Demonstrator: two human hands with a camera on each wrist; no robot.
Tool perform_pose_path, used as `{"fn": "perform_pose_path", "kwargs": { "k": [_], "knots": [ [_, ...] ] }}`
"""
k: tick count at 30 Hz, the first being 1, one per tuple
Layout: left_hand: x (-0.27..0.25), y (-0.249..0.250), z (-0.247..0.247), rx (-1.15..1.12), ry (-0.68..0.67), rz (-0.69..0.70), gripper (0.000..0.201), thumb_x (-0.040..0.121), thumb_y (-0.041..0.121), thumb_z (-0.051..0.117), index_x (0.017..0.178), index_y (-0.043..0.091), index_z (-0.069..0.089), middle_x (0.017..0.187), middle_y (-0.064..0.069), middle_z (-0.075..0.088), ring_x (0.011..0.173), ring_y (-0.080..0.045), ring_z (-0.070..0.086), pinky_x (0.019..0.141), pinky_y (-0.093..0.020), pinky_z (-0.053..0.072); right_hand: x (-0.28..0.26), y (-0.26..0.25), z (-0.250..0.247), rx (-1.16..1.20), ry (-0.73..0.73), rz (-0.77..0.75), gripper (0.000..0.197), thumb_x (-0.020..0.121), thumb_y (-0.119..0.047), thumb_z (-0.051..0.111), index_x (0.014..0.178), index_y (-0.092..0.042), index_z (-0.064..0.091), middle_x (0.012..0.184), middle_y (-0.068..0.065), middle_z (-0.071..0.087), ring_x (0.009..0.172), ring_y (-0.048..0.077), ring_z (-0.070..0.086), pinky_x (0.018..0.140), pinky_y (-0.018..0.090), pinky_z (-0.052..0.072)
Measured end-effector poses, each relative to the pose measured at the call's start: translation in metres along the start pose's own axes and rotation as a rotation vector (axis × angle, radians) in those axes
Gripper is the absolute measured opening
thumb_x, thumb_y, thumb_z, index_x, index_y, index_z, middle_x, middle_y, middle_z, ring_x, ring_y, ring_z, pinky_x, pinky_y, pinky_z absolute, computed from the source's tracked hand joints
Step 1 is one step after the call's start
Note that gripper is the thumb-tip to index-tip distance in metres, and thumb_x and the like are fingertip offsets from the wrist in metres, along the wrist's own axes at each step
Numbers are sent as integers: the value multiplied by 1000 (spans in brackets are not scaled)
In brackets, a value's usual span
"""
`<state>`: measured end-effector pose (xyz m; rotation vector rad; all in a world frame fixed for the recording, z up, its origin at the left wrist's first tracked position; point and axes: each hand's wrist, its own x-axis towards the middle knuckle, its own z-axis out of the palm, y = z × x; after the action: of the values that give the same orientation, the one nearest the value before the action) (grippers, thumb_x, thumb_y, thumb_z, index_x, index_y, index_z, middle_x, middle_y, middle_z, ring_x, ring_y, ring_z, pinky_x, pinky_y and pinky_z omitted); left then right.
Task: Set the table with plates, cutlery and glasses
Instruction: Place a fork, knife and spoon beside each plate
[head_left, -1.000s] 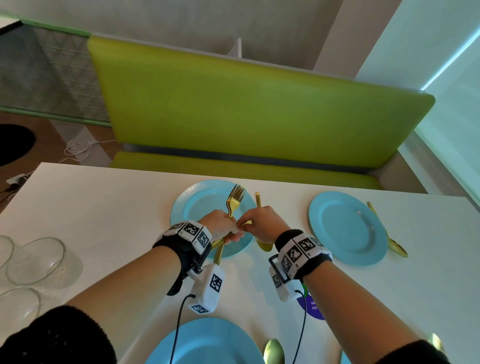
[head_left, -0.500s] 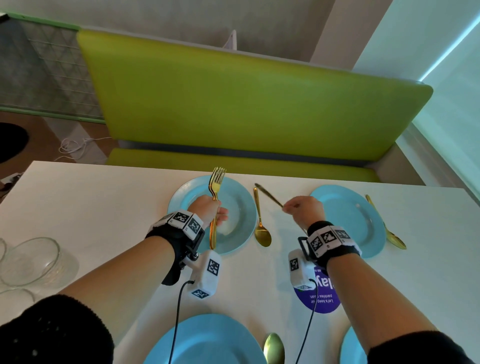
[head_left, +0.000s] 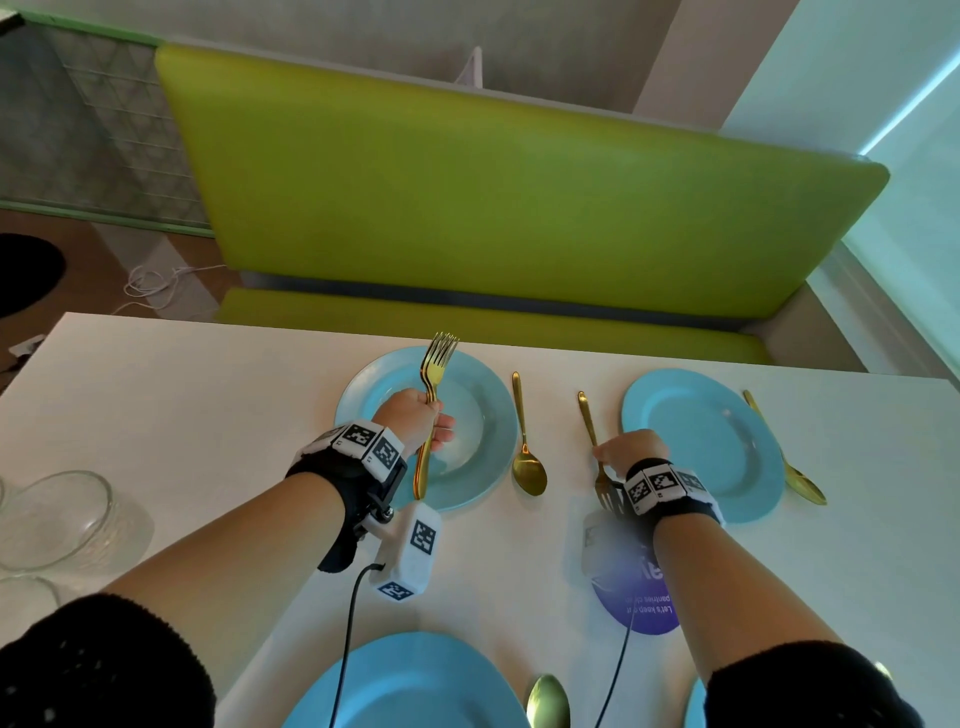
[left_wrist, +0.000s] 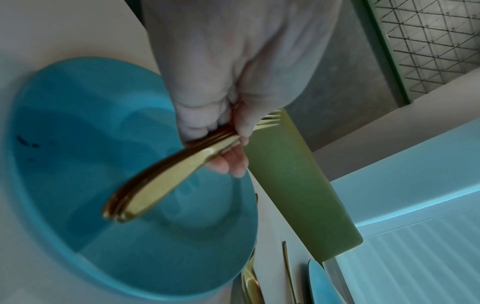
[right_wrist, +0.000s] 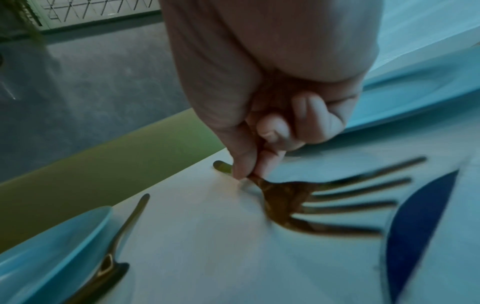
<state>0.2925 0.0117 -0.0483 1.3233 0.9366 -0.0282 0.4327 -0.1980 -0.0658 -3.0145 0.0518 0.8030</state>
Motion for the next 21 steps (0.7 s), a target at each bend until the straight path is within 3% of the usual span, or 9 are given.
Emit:
{"fn": "perform_pose_path", "kwargs": {
  "k": [3, 9, 13, 15, 18, 21],
  "knots": [
    [2, -2, 1, 8, 3, -2, 27, 101, 8, 34, 76, 13, 42, 74, -7, 58, 61, -16, 56, 57, -26, 44, 5, -2, 4, 72, 22, 26, 36, 88, -32, 57, 62, -9, 46, 60, 0, 44, 52, 12, 41, 44, 21, 28],
    [3, -3, 4, 15, 7, -4, 26, 101, 8, 34, 76, 13, 43, 74, -7, 59, 61, -16, 56, 58, -26, 45, 12, 3, 7, 367, 153, 110, 31, 81, -17, 65, 59, -9, 46, 57, 4, 49, 48, 15, 46, 40, 21, 31],
    [5, -5, 4, 23, 15, -11, 25, 101, 9, 35, 78, 13, 44, 74, -7, 60, 62, -16, 57, 59, -26, 46, 16, 4, 8, 480, 166, 161, 29, 77, -23, 70, 64, -8, 49, 73, 9, 61, 64, 25, 59, 50, 24, 44],
    [5, -5, 4, 21, 20, -13, 24, 101, 9, 35, 79, 13, 45, 75, -7, 60, 62, -16, 57, 58, -26, 46, 17, 5, 7, 497, 170, 172, 28, 76, -27, 72, 79, -5, 55, 81, 11, 60, 73, 28, 60, 59, 28, 48],
    [6, -6, 3, 19, 26, -12, 23, 101, 9, 36, 80, 12, 45, 74, -6, 60, 61, -16, 57, 56, -25, 45, 19, 7, 6, 515, 180, 186, 45, 73, -33, 75, 100, -3, 58, 92, 14, 65, 88, 31, 66, 68, 32, 50],
    [5, -8, 3, 20, 27, -14, 24, 101, 9, 35, 79, 13, 44, 74, -6, 59, 60, -15, 56, 55, -24, 45, 19, 9, 5, 525, 190, 196, 52, 70, -37, 76, 105, -3, 59, 99, 15, 68, 90, 32, 67, 71, 34, 53]
  ]
}}
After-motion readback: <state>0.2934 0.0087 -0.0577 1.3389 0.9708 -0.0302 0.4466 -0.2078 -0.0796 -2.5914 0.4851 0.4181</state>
